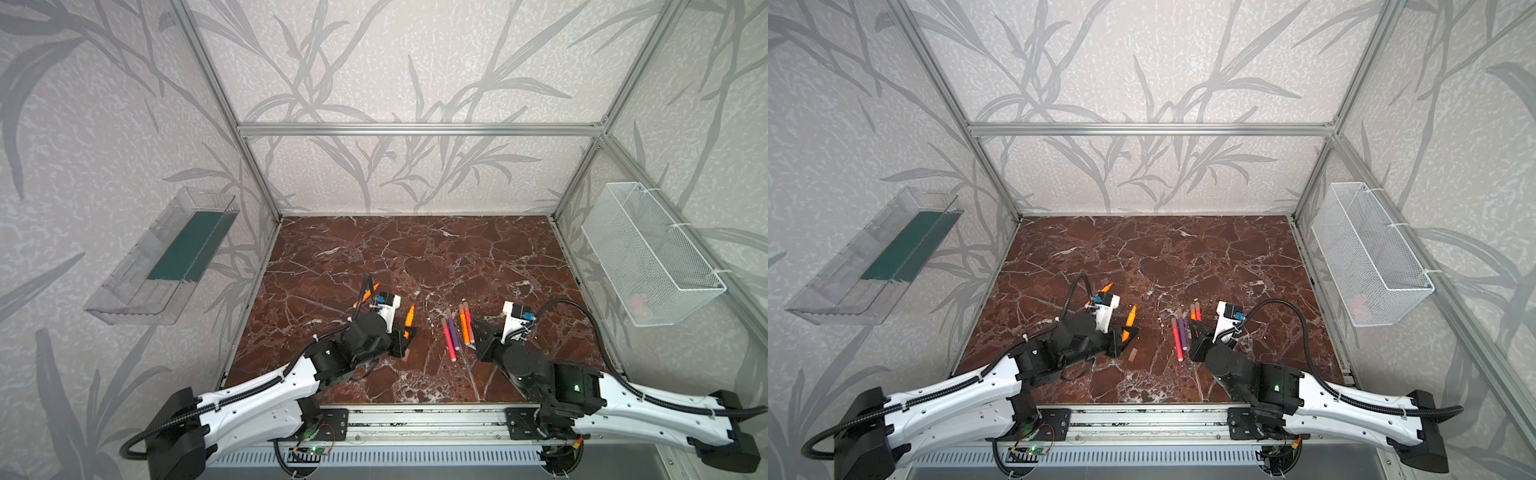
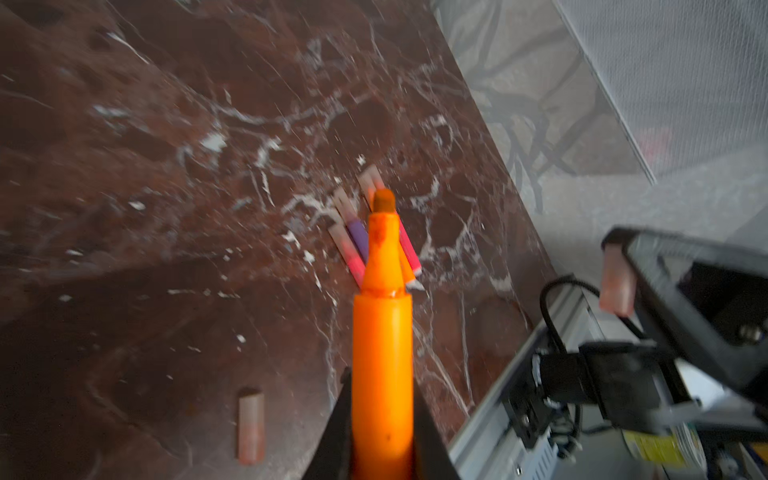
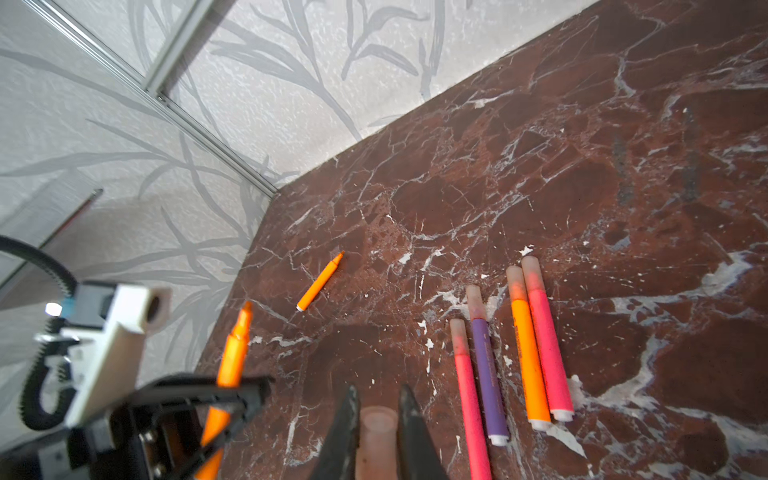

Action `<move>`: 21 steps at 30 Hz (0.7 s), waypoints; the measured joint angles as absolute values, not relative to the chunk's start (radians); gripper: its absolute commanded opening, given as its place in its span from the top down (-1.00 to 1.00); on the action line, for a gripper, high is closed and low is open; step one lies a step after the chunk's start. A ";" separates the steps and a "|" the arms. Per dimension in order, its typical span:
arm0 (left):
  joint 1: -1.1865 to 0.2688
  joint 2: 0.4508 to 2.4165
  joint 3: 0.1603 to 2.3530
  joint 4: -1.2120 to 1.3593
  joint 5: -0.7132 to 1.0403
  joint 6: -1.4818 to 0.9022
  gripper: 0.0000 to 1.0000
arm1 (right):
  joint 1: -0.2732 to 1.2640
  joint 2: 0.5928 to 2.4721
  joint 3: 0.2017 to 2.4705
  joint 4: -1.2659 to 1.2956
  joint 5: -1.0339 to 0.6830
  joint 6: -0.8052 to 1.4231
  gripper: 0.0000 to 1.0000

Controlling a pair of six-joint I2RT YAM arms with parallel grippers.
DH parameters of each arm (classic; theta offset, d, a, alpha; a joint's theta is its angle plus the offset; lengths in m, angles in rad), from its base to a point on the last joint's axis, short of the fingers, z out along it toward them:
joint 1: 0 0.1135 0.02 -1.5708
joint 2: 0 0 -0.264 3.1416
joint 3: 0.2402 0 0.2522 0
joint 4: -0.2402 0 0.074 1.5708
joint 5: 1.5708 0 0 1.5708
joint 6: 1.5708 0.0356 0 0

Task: Insert the pens into the pen caps
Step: 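Bring the pink cap toward the orange marker tip held by the left gripper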

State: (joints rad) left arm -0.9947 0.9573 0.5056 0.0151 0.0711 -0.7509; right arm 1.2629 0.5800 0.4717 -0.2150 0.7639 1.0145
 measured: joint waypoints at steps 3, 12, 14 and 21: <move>-1.077 0.973 0.506 0.057 0.083 -0.741 1.00 | 1.263 0.500 0.417 -0.163 0.766 1.009 0.80; -1.216 1.050 0.501 0.218 0.106 -0.728 1.00 | 1.263 0.449 0.292 -0.002 0.730 1.006 0.81; -1.243 1.079 0.501 0.250 0.106 -0.726 1.00 | 1.263 0.451 0.290 0.039 0.712 1.005 0.82; -1.291 1.151 0.501 0.323 0.099 -0.725 1.00 | 1.263 0.493 0.290 0.151 0.670 1.006 0.87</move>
